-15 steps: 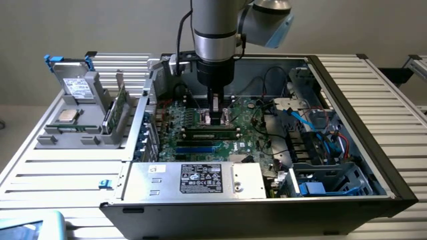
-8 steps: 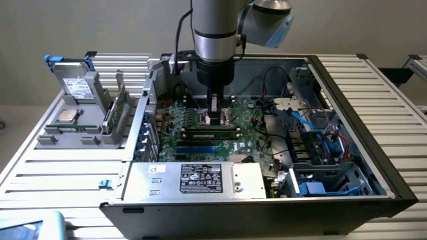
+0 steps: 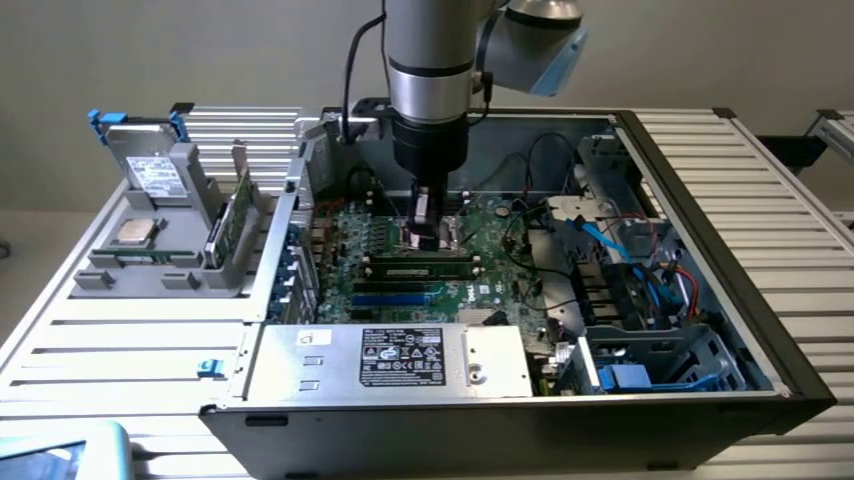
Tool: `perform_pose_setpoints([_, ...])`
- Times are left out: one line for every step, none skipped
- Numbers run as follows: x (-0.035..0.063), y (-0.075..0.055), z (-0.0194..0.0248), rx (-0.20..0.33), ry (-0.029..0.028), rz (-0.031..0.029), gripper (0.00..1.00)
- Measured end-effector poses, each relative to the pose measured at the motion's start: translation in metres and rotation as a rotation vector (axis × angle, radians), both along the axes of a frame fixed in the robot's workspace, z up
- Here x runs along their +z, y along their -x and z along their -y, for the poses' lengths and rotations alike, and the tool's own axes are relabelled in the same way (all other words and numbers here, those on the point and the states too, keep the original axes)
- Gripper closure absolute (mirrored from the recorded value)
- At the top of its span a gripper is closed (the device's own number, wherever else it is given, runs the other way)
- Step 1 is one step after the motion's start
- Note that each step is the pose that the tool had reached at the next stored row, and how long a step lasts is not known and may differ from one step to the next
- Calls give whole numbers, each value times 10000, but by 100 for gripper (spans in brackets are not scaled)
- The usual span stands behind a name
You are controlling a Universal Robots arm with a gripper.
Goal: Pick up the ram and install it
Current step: 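Press down the ram until it locks into place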
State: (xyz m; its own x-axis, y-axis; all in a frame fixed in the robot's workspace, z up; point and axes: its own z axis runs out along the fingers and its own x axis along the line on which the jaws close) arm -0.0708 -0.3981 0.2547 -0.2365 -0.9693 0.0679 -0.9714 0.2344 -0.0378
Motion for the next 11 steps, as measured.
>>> perform_pose_setpoints([0,0,0,-163,0,0,89])
perform_pose_setpoints([0,0,0,-322,0,0,89])
perform_pose_setpoints([0,0,0,-484,0,0,89])
perform_pose_setpoints([-1,0,0,-653,0,0,89])
perform_pose_setpoints([-1,0,0,-815,0,0,89])
perform_pose_setpoints([-1,0,0,-975,0,0,89])
perform_pose_setpoints([-1,0,0,-1137,0,0,89])
perform_pose_setpoints([-1,0,0,-1300,0,0,89])
perform_pose_setpoints([-1,0,0,-1463,0,0,89])
perform_pose_setpoints([-1,0,0,-1636,0,0,89])
perform_pose_setpoints([-2,0,0,-1799,0,0,89])
